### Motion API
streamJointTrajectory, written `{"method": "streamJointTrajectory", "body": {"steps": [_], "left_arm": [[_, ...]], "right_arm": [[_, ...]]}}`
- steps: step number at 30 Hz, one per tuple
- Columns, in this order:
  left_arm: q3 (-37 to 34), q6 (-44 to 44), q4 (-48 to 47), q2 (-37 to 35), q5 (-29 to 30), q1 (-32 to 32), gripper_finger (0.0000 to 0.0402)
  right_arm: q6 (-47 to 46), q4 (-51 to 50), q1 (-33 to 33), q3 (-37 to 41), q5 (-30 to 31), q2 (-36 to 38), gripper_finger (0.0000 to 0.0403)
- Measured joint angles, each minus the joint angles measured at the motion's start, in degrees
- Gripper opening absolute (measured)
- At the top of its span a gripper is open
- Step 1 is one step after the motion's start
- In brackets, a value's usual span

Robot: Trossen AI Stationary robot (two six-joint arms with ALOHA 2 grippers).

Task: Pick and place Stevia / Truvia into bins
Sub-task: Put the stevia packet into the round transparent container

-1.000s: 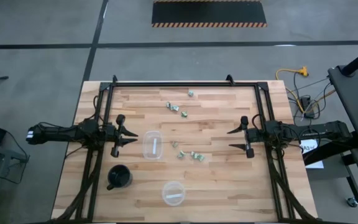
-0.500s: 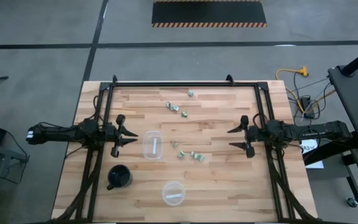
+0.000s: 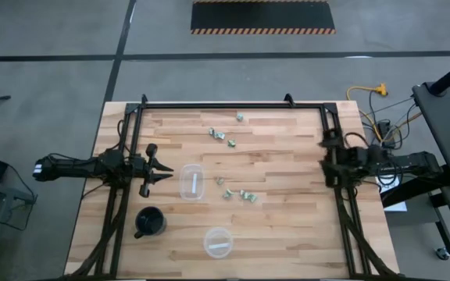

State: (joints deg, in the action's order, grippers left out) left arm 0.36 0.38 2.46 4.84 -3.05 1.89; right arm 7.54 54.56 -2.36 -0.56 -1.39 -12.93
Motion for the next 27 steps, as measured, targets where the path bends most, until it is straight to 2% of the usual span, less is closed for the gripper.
{"method": "streamJointTrajectory", "body": {"steps": [5,11,14,21,24,27], "left_arm": [[0.0,0.0,0.0,0.0,0.0,0.0,0.0057],[0.0,0.0,0.0,0.0,0.0,0.0,0.0057],[0.0,0.0,0.0,0.0,0.0,0.0,0.0057],[0.0,0.0,0.0,0.0,0.0,0.0,0.0057],[0.0,0.0,0.0,0.0,0.0,0.0,0.0057],[0.0,0.0,0.0,0.0,0.0,0.0,0.0057]], "right_arm": [[3.3,9.2,0.0,0.0,0.1,0.0,0.0242],[1.2,4.7,0.0,-5.0,0.0,-0.9,0.0240],[0.1,-5.4,0.0,-10.0,0.0,-2.3,0.0239],[0.1,-37.5,0.0,-23.8,0.0,-9.3,0.0237],[-0.1,-46.6,0.0,-28.0,0.0,-13.6,0.0237],[-0.1,-51.5,0.0,-30.7,0.0,-17.7,0.0236]]}}
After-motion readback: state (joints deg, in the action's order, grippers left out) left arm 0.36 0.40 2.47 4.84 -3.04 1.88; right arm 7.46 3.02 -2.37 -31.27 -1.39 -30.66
